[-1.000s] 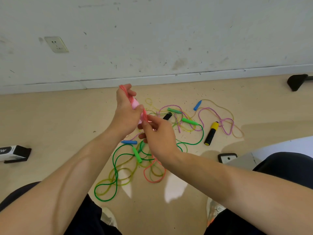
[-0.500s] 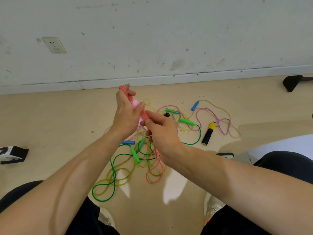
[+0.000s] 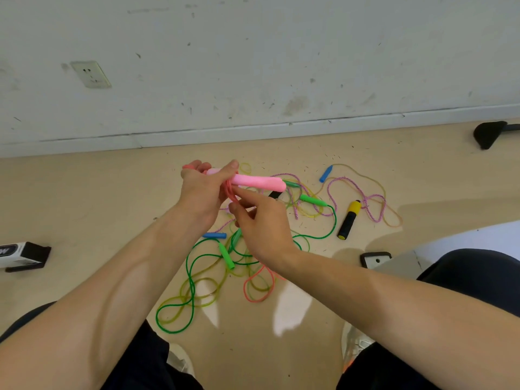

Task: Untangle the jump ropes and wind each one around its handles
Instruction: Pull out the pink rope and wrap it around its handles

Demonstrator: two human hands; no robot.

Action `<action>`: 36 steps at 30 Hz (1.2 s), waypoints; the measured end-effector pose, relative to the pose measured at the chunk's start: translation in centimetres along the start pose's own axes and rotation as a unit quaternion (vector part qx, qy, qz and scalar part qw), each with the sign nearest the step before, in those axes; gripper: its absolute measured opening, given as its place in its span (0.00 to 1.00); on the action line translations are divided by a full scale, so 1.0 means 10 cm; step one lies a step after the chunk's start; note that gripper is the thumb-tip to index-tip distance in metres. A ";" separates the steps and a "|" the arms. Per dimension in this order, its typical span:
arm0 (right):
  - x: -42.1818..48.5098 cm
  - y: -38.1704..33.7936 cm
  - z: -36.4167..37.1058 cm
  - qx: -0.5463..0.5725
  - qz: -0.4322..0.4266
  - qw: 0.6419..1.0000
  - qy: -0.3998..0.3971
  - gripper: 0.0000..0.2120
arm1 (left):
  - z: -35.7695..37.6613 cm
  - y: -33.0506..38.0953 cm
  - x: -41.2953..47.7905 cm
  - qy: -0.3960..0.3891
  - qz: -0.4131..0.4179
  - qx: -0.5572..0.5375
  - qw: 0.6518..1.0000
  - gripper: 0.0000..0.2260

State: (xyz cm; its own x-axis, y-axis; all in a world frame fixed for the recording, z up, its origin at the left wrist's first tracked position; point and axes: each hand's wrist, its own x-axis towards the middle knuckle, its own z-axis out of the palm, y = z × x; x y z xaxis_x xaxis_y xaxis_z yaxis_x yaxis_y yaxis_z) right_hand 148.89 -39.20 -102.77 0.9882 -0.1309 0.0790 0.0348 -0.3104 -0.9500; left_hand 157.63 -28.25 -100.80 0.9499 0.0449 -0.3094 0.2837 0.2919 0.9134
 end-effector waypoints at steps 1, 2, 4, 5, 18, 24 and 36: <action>0.01 0.00 0.01 0.001 0.005 1.000 0.000 0.10 | -0.02 0.01 0.00 -0.001 -0.004 -0.008 1.000 0.33; 0.02 0.02 0.02 0.003 0.013 1.000 -0.001 0.06 | -0.03 0.03 0.01 -0.003 -0.008 -0.020 1.000 0.32; 0.06 0.08 0.01 0.006 0.044 0.999 -0.024 0.09 | -0.05 0.09 0.01 -0.020 -0.017 -0.041 0.999 0.26; 0.08 0.12 -0.01 0.015 0.059 0.997 -0.051 0.15 | -0.05 0.14 0.01 -0.031 -0.021 -0.039 0.999 0.21; 0.61 0.25 -0.73 -0.081 0.061 0.961 -0.258 0.13 | -0.13 0.33 -0.20 -0.262 -0.089 -0.002 0.961 0.15; 0.68 0.15 -0.83 -0.178 0.040 0.951 -0.248 0.24 | -0.10 0.34 -0.25 -0.276 -0.054 0.183 0.942 0.31; 0.64 -0.01 -0.82 0.135 0.336 0.866 -0.344 0.11 | -0.19 0.24 -0.18 -0.278 0.217 0.459 0.815 0.32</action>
State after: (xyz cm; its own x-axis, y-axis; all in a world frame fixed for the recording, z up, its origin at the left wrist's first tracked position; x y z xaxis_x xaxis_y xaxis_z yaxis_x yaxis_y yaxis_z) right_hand 154.00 -47.70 -99.64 0.6501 0.4243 -0.6303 -0.6417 -0.1377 -0.7545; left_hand 156.33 -25.76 -98.52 0.8270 -0.5615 0.0297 -0.3590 -0.4865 0.7965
